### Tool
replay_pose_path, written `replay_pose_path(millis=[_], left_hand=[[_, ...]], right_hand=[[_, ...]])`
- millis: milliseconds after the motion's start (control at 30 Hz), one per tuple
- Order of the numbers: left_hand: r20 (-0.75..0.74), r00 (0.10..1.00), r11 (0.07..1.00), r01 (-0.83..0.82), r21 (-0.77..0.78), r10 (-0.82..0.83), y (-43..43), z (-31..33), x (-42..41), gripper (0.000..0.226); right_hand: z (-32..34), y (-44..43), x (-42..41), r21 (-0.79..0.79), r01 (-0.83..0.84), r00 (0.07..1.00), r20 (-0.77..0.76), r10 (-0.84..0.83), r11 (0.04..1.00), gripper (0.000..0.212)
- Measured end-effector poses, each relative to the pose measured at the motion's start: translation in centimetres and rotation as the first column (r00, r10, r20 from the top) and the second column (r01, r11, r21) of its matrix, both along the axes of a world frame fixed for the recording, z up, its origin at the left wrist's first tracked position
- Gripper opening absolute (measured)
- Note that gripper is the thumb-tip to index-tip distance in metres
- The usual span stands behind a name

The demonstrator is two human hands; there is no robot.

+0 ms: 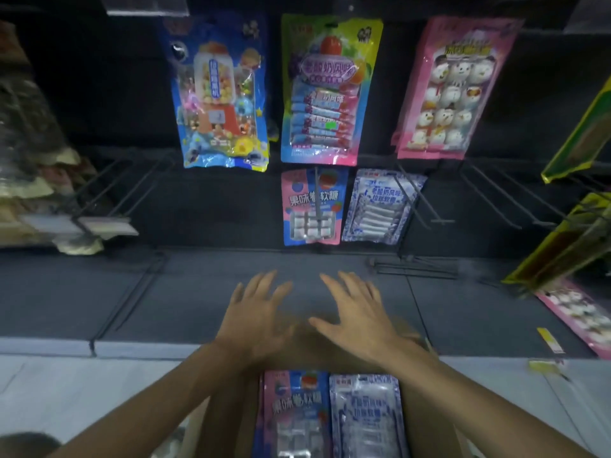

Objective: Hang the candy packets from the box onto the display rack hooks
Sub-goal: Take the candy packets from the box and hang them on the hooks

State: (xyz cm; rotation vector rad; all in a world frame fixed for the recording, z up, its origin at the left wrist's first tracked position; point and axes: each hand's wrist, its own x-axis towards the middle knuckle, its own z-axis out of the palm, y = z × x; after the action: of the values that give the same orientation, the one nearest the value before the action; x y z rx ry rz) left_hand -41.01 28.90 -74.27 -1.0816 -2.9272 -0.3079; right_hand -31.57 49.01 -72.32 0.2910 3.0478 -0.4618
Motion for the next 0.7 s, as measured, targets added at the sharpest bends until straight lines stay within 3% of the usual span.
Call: replay_pose_path(millis=[100, 300, 500, 600, 700], left_hand=[[0.067, 0.998, 0.994, -0.011, -0.109, 0.018, -3.3, -1.2, 3.5, 0.094], [0.088, 0.995, 0.960, -0.025, -0.281, 0.052, -8.6, -5.4, 7.9, 0.079], [0.197, 0.970, 0.920, -0.055, -0.388, 0.142, -13.1, -10.6, 9.1, 0.087], [0.219, 0.963, 0.909, -0.056, -0.414, 0.158, -13.5, -10.9, 10.1, 0.084], [0.123, 0.980, 0.907, -0.094, -0.410, 0.158, -13.3, -10.0, 10.6, 0.069]], right_hand=[[-0.9, -1.3, 3.6, 0.023, -0.098, 0.989, 0.112, 0.094, 0.995, 0.089], [-8.1, -3.4, 7.9, 0.029, -0.210, 0.940, 0.279, 0.194, 0.977, 0.080], [-16.1, -6.4, 8.8, 0.033, -0.344, 0.787, 0.555, 0.270, 0.938, 0.070], [-19.4, -8.3, 8.1, 0.048, -0.454, 0.707, 0.627, 0.327, 0.890, 0.076], [-22.0, -10.2, 6.0, 0.079, -0.492, 0.687, 0.647, 0.331, 0.867, 0.089]])
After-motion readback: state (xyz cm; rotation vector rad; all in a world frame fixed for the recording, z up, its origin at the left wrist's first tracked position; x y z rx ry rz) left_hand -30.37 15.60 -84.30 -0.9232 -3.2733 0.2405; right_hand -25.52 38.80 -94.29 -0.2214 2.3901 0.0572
